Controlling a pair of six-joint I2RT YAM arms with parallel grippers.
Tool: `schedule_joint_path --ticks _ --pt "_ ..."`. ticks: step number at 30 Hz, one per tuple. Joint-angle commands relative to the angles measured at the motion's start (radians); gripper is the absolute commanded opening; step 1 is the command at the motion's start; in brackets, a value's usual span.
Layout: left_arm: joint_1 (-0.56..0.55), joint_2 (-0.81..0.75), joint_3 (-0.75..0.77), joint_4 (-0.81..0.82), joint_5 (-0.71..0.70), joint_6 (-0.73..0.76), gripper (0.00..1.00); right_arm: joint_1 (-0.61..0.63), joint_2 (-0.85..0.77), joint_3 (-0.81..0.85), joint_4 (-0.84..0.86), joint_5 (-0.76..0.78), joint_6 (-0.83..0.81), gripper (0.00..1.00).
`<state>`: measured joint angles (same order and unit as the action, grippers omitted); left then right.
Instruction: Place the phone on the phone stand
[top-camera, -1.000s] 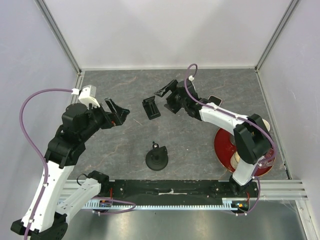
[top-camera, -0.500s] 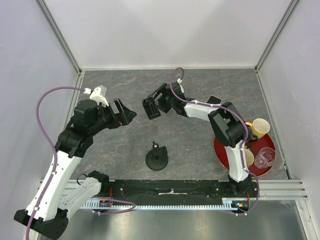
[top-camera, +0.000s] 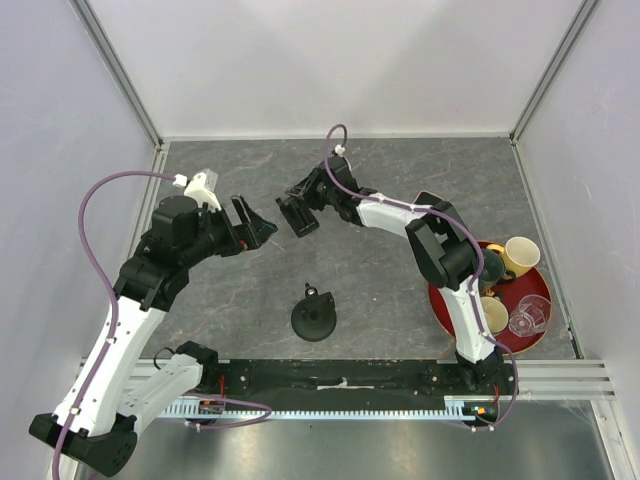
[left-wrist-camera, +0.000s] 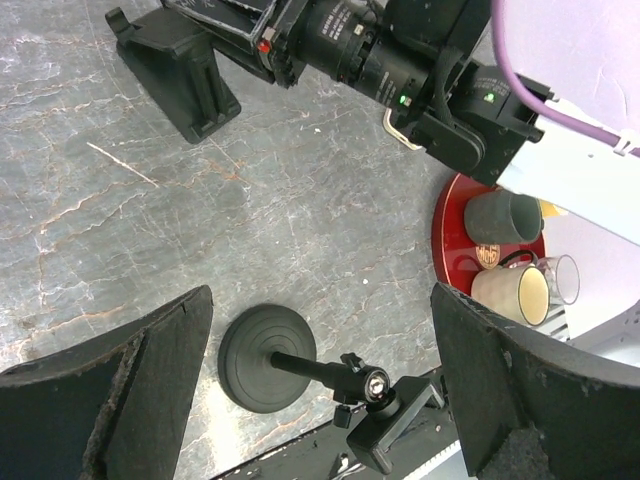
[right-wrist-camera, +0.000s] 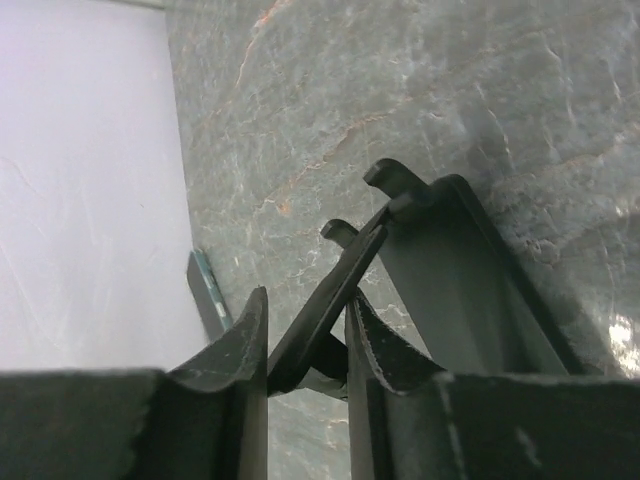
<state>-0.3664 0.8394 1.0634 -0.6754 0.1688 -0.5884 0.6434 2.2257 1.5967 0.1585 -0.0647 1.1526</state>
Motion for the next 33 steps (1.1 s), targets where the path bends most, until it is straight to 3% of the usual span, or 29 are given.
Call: schedule_joint_path --ticks 1,2,5,6,8,9,10,13,17,19,23,25,26,30,33 --pt "0.0 -0.003 -0.008 0.043 0.041 -0.013 0.95 -0.005 0.032 0.12 -0.103 -0.058 -0.273 0.14" --pt "0.0 -0.002 -0.01 0.043 0.043 -0.011 0.95 -0.008 0.034 0.138 -0.132 -0.081 -0.372 0.07" --pt "0.0 -0.006 -0.016 0.042 0.043 -0.001 0.95 -0.043 0.038 0.186 -0.155 -0.326 -0.516 0.0" --pt "0.0 -0.005 -0.019 0.04 0.043 0.004 0.95 -0.068 0.041 0.206 -0.155 -0.506 -0.587 0.0" --pt "0.0 0.0 -0.026 0.042 0.044 0.01 0.95 -0.082 0.049 0.236 -0.245 -0.642 -0.686 0.0" --pt "0.0 0.009 -0.029 0.043 0.047 0.015 0.95 -0.086 0.054 0.288 -0.313 -0.711 -0.849 0.0" --pt "0.0 0.015 -0.034 0.042 0.058 0.018 0.95 -0.087 0.057 0.319 -0.503 -0.762 -0.945 0.0" --pt "0.0 0.046 -0.04 0.054 0.087 0.029 0.95 -0.087 0.055 0.37 -0.792 -0.753 -1.25 0.0" --pt "-0.002 0.072 -0.051 0.076 0.106 0.024 0.95 -0.103 0.032 0.325 -0.939 -0.79 -1.453 0.01" --pt "-0.002 0.082 -0.062 0.1 0.13 0.021 0.95 -0.103 0.04 0.336 -0.987 -0.799 -1.484 0.07" --pt "0.0 0.113 -0.071 0.137 0.192 0.024 0.93 -0.103 0.034 0.368 -0.987 -0.733 -1.444 0.54" --pt "0.0 0.127 -0.063 0.137 0.213 0.035 0.93 -0.103 0.011 0.349 -0.927 -0.618 -1.397 0.63" --pt "0.0 0.135 -0.062 0.138 0.221 0.042 0.93 -0.103 -0.024 0.335 -0.9 -0.575 -1.365 0.72" --pt "0.0 0.205 -0.027 0.135 0.245 0.094 0.93 -0.103 -0.112 0.247 -0.798 -0.445 -1.266 0.81" --pt "0.003 0.245 0.003 0.129 0.187 0.107 0.93 -0.106 -0.178 0.203 -0.72 -0.365 -1.208 0.86"
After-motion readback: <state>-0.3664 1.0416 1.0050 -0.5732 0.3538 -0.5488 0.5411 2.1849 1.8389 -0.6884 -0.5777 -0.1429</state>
